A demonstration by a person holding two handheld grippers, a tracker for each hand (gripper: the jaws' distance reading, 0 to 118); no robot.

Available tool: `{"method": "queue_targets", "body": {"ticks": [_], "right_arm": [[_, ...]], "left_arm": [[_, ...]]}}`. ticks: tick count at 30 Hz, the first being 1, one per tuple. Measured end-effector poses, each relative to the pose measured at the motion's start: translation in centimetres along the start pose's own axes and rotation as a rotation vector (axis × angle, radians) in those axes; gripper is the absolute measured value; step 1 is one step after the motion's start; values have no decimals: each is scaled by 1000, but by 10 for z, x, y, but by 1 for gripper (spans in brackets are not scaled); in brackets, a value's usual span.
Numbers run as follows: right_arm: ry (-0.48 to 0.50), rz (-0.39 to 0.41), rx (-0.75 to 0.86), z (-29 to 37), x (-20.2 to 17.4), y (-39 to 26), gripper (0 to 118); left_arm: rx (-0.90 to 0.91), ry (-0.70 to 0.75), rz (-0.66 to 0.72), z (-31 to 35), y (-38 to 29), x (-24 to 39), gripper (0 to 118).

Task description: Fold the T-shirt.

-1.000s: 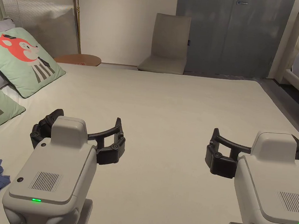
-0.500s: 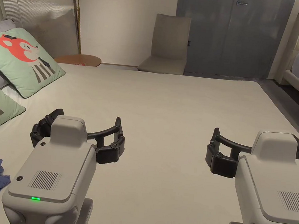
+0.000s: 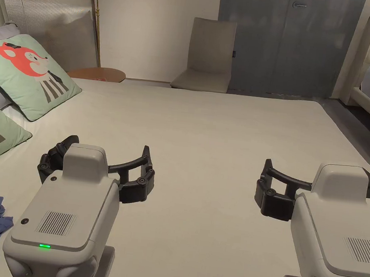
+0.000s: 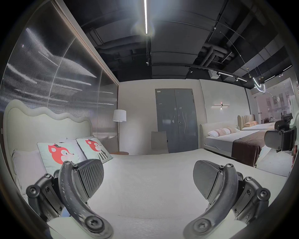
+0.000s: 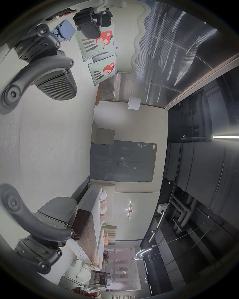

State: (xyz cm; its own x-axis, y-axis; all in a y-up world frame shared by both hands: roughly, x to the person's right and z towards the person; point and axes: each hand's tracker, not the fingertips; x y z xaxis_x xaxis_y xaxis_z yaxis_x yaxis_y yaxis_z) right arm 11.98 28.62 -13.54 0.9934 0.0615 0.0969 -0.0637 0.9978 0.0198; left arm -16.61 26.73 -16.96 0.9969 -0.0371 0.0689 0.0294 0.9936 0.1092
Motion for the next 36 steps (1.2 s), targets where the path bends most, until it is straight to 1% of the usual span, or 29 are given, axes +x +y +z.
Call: {"method": "queue_targets", "body": {"ticks": [17, 25, 27, 29, 30, 31, 34, 36], "right_arm": [[3, 0, -5, 1, 1, 3, 117], [1, -20, -45, -3, 1, 2, 117], [-15, -25, -95, -6, -1, 3, 117], [-52, -57, -172, -7, -3, 4, 117], [-80, -90, -211, -7, -3, 6, 117], [-108, -117, -263, -8, -5, 7, 117], [-180, -125, -447, -12, -6, 19, 117], [-155, -141, -503, -16, -5, 23, 117]], "left_arm": [[1, 1, -1, 0, 3, 0, 110], [-2, -4, -2, 1, 4, 0, 110], [-1, -7, -1, 1, 4, 0, 110], [-6, -11, 5, 0, 4, 0, 110], [-5, -13, 9, 0, 4, -1, 110], [-5, -13, 12, 0, 5, -1, 110], [-2, -13, 16, 1, 6, -2, 110], [-2, -11, 13, 0, 6, -3, 110]]}}
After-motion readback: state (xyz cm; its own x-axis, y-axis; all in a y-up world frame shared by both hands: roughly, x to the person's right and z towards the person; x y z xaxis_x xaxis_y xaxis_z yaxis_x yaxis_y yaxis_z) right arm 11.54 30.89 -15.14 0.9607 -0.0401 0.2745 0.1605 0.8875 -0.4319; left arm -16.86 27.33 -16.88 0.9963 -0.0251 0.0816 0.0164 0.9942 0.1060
